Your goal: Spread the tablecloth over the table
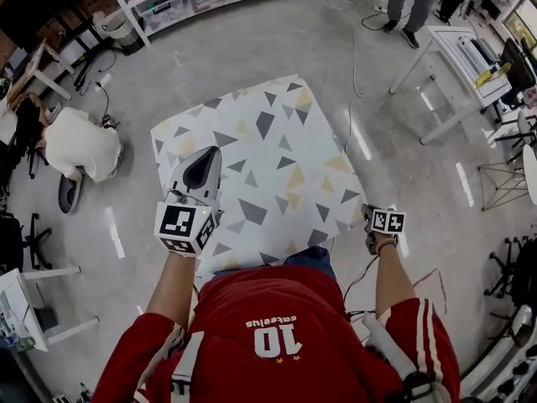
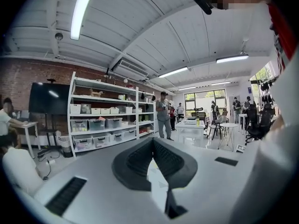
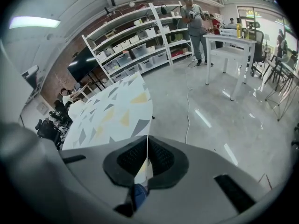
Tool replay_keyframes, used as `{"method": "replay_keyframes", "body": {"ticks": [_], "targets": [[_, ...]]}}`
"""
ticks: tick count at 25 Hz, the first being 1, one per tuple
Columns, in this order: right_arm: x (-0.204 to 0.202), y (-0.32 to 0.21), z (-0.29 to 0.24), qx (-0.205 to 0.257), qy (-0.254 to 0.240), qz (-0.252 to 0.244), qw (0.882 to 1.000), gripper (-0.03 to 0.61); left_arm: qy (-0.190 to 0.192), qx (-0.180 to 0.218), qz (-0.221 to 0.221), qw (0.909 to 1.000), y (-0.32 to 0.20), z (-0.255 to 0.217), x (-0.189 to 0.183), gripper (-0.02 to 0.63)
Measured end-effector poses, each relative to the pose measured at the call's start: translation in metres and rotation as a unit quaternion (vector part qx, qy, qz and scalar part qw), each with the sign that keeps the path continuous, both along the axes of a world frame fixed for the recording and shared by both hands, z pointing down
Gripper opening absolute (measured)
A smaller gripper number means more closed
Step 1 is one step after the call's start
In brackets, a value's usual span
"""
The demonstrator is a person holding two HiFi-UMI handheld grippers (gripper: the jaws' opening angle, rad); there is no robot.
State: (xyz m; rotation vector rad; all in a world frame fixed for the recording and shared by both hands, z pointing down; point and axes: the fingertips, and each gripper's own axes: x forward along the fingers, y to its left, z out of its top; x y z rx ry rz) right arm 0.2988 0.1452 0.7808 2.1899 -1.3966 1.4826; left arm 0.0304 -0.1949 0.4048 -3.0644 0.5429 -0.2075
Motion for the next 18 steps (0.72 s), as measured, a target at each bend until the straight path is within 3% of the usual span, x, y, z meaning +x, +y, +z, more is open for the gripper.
{"method": "replay_keyframes", "body": {"ticks": [9,13,18], "targets": [[-0.003,0.004,0.007,-0.025,0.048,0.05,0.997,0.015,-0.005,-0.02,-0.011,0.9997,0.001,0.014,-0.018,0.006],[0.001,0.011,0.015,-0.042,0.038,0.083,0.995,0.017,-0.01,-0.024,-0.023,0.9994,0.002,0.015,-0.022,0.006],[0.007,0.023,0.022,-0.068,0.03,0.073,0.995,0.043,-0.014,-0.022,-0.049,0.9985,0.001,0.011,-0.021,0.006]]}}
